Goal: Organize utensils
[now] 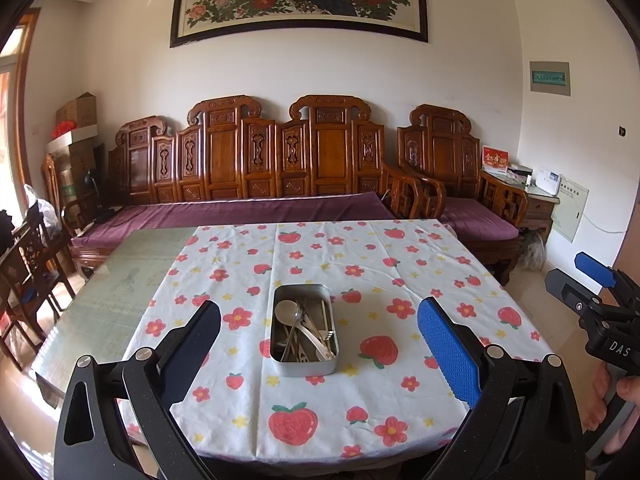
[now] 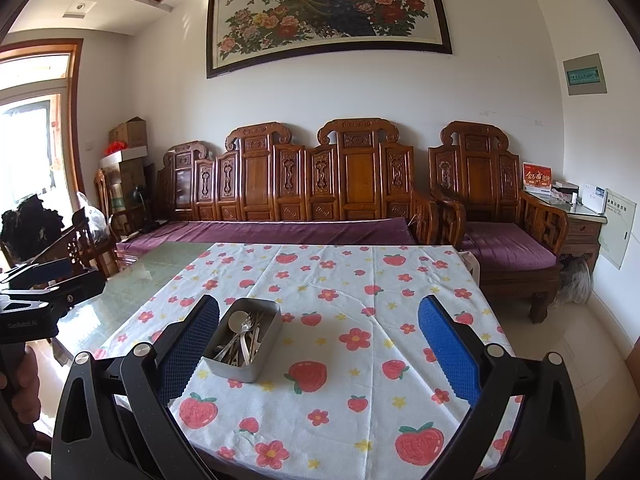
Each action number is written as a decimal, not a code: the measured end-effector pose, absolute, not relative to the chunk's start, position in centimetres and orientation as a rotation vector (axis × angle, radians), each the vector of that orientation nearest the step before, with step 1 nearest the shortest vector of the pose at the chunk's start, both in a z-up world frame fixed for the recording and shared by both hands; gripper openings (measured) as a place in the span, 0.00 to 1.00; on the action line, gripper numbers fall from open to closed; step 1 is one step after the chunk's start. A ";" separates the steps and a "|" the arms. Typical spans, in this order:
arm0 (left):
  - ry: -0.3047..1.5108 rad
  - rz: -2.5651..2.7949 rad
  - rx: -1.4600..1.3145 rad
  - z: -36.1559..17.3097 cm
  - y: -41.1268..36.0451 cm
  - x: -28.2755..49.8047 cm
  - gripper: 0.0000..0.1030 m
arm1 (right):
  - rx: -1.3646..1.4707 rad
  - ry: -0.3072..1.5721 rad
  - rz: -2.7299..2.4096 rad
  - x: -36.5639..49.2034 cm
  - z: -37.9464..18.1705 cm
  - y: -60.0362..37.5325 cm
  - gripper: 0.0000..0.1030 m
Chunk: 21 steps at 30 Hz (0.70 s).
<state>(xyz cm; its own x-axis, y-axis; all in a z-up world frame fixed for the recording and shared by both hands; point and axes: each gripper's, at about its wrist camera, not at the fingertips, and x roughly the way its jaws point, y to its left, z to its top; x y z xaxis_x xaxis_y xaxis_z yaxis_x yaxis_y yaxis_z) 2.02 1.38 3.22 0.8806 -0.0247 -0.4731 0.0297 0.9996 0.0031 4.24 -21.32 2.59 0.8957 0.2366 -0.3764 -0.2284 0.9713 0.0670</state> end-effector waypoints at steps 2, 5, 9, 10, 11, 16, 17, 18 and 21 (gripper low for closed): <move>0.492 -0.028 0.011 3.2 1.4 2.0 0.92 | 0.021 0.392 0.241 4.2 2.6 -21.4 0.97; 0.491 -0.028 0.012 3.3 1.4 2.0 0.92 | 0.022 0.393 0.240 4.2 2.6 -21.4 0.97; 0.488 -0.029 0.011 3.3 1.3 1.9 0.92 | 0.022 0.392 0.242 4.2 2.6 -21.3 0.97; 0.487 -0.029 0.012 3.4 1.3 1.9 0.92 | 0.022 0.391 0.241 4.2 2.6 -21.3 0.97; 0.487 -0.028 0.013 3.4 1.2 1.9 0.92 | 0.023 0.391 0.242 4.2 2.6 -21.4 0.97; 0.479 -0.026 0.019 3.6 1.0 1.8 0.92 | 0.022 0.394 0.242 4.3 2.5 -21.2 0.97; 0.478 -0.026 0.018 3.7 1.0 1.9 0.92 | 0.024 0.394 0.242 4.3 2.5 -21.3 0.97; 0.478 -0.027 0.016 3.7 1.0 1.9 0.92 | 0.024 0.394 0.242 4.3 2.4 -21.2 0.97; 0.475 -0.028 0.019 3.8 0.9 1.5 0.92 | 0.023 0.393 0.241 4.3 2.4 -21.1 0.97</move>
